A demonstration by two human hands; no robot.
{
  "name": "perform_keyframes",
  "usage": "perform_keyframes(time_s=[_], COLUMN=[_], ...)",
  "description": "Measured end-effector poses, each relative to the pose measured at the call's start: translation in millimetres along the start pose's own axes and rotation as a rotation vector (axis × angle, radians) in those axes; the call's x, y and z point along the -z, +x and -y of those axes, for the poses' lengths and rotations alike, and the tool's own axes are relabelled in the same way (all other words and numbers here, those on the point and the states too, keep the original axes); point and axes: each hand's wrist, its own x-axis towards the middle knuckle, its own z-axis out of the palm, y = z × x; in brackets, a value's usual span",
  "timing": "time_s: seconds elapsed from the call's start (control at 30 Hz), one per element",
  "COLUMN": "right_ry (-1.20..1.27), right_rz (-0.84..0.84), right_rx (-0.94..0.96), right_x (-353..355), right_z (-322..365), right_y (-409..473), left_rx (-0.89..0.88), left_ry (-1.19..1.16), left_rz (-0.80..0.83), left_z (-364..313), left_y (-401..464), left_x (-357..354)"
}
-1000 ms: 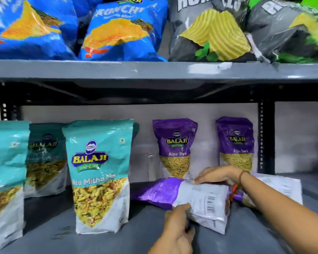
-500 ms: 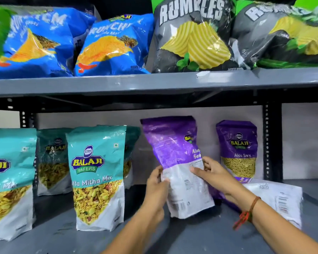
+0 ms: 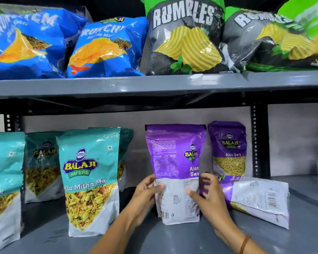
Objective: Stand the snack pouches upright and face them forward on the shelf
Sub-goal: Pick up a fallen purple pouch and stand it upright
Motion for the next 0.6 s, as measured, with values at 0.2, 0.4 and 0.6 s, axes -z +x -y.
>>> perform_keyframes(time_s=[0.2,0.4,0.6], right_ry=[-0.027,0.169,0.233], right_rz=[0.086,0.403,0.367], right_rx=[-0.171,-0.247,-0.219], right_x=[-11,-7,-3], right_z=[-8,6,-1], right_y=[-34,-20,-4], left_rx=[0.194,0.097,-0.105], left_ry=[0.021,0.169,0.318], left_rz=[0.054,-0.147,-0.277], left_z=[8,18,27], left_y=[-2,-23,-29], left_x=[-9,-28,-23])
